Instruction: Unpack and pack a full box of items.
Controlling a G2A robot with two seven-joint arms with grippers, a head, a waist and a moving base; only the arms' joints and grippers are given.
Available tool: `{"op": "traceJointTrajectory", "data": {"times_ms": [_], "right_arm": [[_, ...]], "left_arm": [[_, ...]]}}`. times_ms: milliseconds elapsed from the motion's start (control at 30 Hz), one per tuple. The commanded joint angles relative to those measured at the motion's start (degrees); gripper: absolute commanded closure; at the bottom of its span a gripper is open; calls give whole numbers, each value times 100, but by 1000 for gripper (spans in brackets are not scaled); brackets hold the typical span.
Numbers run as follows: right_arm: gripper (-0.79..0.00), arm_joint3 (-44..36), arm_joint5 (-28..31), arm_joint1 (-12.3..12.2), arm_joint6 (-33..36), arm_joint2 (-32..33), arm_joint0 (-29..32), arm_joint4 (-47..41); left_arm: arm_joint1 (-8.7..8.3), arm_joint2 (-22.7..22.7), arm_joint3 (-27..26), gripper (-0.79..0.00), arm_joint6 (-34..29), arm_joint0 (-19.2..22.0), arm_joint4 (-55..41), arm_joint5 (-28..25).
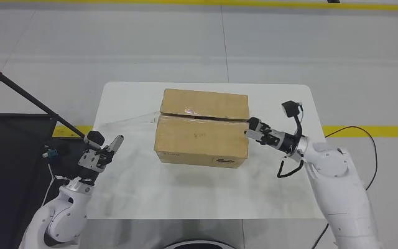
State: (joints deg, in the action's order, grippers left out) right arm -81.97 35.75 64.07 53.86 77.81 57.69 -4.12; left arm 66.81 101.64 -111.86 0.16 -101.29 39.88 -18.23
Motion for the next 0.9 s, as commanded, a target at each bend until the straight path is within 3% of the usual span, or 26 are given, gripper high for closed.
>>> {"op": "traceJointTrajectory", "data": {"times_ms": [0,300,500,733,867], "right_arm": [[-785,38,104,-7,55,-8,-16,-193],[-785,-5,629,-94,775,63,112,-1347],[-785,-468,523,-213,945,-9,319,-1884],[-785,-1191,429,-461,1041,-221,580,-2141],[-785,-1521,377,-657,1093,-431,657,-1859]], "left_arm": [[0,0,0,-785,0,0,0,0],[18,-99,-38,-785,-2,19,101,-10],[30,-152,-73,-785,18,9,174,-28],[39,-239,-96,-785,23,11,321,-114],[40,-295,-144,-785,27,3,433,-248]]}}
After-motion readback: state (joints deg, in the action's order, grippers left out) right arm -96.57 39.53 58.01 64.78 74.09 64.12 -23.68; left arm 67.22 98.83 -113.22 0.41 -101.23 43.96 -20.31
